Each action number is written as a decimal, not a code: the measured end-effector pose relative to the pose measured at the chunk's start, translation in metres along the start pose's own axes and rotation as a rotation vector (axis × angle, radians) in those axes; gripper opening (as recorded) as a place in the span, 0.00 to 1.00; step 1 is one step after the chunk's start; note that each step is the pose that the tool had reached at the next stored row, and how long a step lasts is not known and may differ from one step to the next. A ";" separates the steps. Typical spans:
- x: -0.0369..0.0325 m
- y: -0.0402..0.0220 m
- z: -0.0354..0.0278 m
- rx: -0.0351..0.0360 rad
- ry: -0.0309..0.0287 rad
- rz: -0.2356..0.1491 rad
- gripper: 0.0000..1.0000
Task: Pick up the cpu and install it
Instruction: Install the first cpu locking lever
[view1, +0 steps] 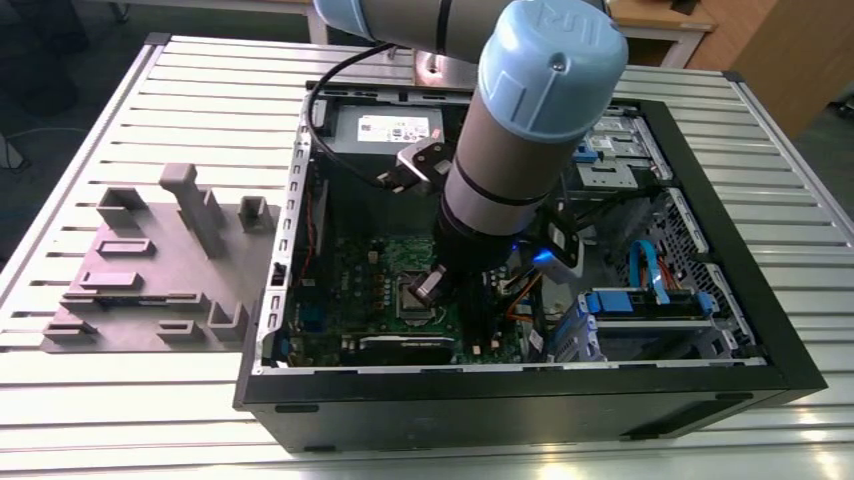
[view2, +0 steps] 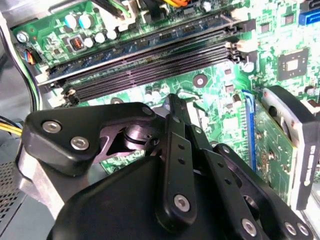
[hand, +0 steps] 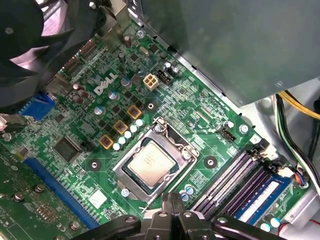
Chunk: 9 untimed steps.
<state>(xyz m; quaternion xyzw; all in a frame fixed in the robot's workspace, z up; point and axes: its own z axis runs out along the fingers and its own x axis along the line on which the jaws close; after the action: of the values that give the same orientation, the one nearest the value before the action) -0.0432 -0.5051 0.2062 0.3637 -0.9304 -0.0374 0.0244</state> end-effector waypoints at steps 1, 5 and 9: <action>0.0019 0.0017 0.0002 0.0012 -0.0014 0.000 0.10; 0.0097 0.0089 0.0010 0.0081 -0.0093 -0.001 0.10; 0.0128 0.0119 0.0014 0.0111 -0.0129 -0.001 0.10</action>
<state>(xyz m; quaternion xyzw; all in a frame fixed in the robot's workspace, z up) -0.0607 -0.5050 0.2061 0.3640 -0.9306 -0.0347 0.0164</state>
